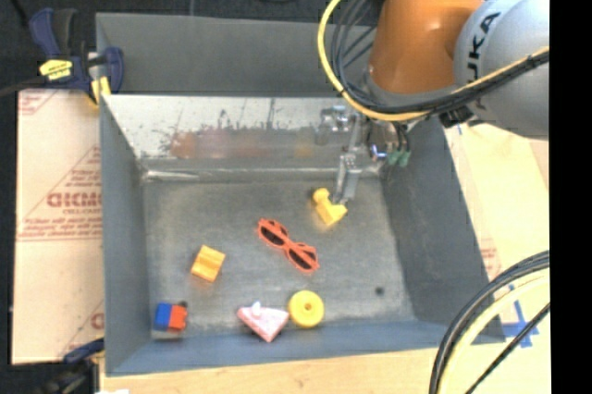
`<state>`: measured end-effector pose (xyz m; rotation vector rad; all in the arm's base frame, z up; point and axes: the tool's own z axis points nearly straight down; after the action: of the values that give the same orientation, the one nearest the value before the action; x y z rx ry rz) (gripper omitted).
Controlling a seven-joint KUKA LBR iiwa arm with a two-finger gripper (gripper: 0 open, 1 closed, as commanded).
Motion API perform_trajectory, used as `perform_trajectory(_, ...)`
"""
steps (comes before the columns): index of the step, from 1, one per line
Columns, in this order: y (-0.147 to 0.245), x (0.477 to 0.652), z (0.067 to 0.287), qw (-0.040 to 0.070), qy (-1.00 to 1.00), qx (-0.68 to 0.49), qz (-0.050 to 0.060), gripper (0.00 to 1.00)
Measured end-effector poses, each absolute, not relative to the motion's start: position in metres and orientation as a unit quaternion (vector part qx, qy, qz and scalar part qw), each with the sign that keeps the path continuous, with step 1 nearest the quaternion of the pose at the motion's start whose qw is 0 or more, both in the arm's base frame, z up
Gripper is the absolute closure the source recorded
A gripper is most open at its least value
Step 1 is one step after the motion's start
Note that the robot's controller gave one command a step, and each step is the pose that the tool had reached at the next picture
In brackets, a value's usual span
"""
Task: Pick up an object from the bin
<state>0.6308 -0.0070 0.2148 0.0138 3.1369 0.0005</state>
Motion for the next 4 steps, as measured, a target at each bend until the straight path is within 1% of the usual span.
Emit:
perform_trajectory(1,0.006,0.621,0.174,0.004,0.999,-0.039,-0.001,0.00)
perform_trajectory(2,0.027,0.627,0.146,0.002,0.992,-0.125,0.000,0.00)
perform_trajectory(3,0.058,0.607,0.088,0.005,0.990,-0.143,0.000,0.00)
perform_trajectory(4,0.066,0.603,0.056,0.001,0.991,-0.135,0.002,0.00)
